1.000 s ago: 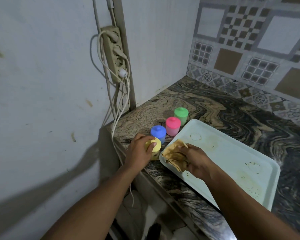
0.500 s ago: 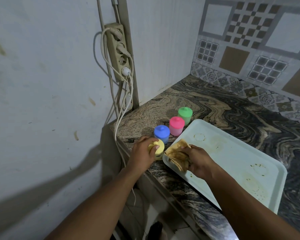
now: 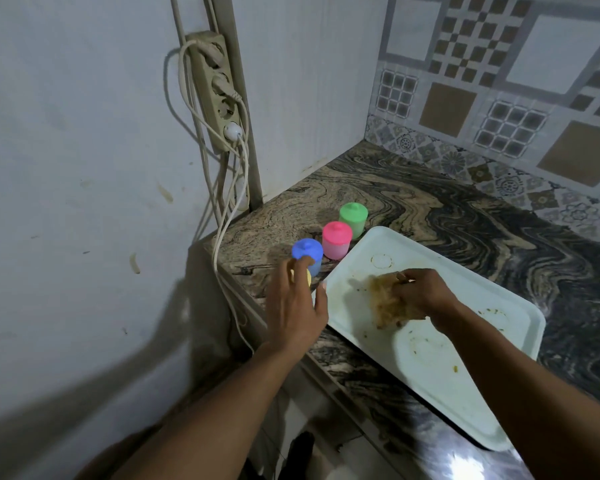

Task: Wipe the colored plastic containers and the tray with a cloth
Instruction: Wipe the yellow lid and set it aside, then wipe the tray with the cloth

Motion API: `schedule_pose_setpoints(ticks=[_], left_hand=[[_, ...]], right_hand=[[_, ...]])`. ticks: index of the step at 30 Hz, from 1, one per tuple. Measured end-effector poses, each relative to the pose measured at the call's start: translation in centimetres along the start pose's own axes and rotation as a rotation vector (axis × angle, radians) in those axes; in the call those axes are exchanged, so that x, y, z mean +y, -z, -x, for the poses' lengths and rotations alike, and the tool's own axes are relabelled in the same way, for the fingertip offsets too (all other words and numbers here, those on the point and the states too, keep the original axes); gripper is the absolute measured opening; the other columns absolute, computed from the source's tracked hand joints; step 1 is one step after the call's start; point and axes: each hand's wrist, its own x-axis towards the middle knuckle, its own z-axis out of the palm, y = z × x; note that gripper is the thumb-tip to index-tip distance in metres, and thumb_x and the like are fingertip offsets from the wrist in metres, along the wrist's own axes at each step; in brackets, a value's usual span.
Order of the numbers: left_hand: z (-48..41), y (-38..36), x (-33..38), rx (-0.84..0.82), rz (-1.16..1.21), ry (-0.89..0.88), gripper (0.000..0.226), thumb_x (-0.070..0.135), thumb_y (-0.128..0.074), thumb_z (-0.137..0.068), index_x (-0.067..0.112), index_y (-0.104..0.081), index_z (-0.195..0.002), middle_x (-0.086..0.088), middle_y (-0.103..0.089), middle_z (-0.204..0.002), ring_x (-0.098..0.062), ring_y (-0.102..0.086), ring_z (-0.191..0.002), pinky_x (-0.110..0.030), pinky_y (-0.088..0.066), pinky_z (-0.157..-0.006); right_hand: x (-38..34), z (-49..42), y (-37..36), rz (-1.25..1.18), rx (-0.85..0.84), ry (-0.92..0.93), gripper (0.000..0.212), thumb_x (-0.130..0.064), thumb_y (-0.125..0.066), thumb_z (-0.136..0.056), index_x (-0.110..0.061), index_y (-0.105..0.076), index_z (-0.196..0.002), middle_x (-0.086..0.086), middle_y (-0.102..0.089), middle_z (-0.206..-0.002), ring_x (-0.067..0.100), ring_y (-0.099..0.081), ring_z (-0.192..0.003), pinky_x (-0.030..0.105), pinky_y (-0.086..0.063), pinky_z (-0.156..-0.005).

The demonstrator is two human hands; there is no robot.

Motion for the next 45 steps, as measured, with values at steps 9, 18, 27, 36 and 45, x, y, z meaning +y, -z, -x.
schedule_pose_setpoints(ticks=[9,18,27,36,45], left_hand=[[3.1,-3.2,4.1,-0.392,0.088,0.608,0.051,0.038,-0.059,-0.096,0.009,-0.041,-0.134,-0.013,-0.041,-0.136,-0.036,-0.057,-0.115,-0.041,-0.047,-0.085],[1.8,-6.5,2.7,-0.231,0.269,0.994,0.033,0.022,-0.068,-0.087,0.010,-0.047,-0.109,-0.019,-0.064,-0.111,-0.043,-0.071,-0.083,-0.051,-0.061,-0.073],[1.4,-7.0,4.2,-0.374,0.579,1.085,0.016,0.014,-0.062,-0.097,0.001,-0.061,-0.106,-0.015,-0.067,-0.094,-0.033,-0.073,-0.056,-0.043,-0.063,-0.055],[2.0,-7.7,3.3,-0.314,0.591,0.909,0.023,0.018,-0.060,-0.100,0.010,-0.055,-0.078,-0.023,-0.071,-0.079,-0.028,-0.070,-0.047,-0.034,-0.059,-0.048],[2.4,-8.4,3.0,-0.299,0.558,0.837,0.026,0.020,-0.057,-0.101,0.008,-0.055,-0.079,-0.024,-0.069,-0.076,-0.026,-0.069,-0.045,-0.030,-0.055,-0.041]], right_hand=[[1.8,0.1,2.1,-0.496,-0.126,-0.195,0.019,-0.005,-0.064,-0.091,0.001,-0.066,-0.108,0.019,-0.064,-0.088,0.029,-0.061,-0.069,0.041,-0.055,-0.065],[4.6,-1.8,4.0,-0.515,-0.118,-0.162,0.023,-0.007,-0.056,-0.096,0.000,-0.067,-0.115,0.024,-0.073,-0.095,0.032,-0.069,-0.071,0.034,-0.054,-0.053],[2.7,-5.7,6.0,-0.315,0.067,-0.037,0.018,-0.011,-0.059,-0.094,-0.004,-0.072,-0.103,0.029,-0.072,-0.105,0.037,-0.069,-0.081,0.042,-0.059,-0.062],[-0.6,-10.0,3.6,0.779,0.459,0.473,0.036,-0.008,-0.044,-0.096,-0.015,-0.063,-0.127,0.020,-0.070,-0.112,0.042,-0.066,-0.099,0.046,-0.056,-0.080],[2.9,-11.2,-1.1,0.813,0.413,0.471,0.033,-0.010,-0.048,-0.089,-0.014,-0.070,-0.114,0.015,-0.072,-0.106,0.041,-0.064,-0.099,0.044,-0.054,-0.081]])
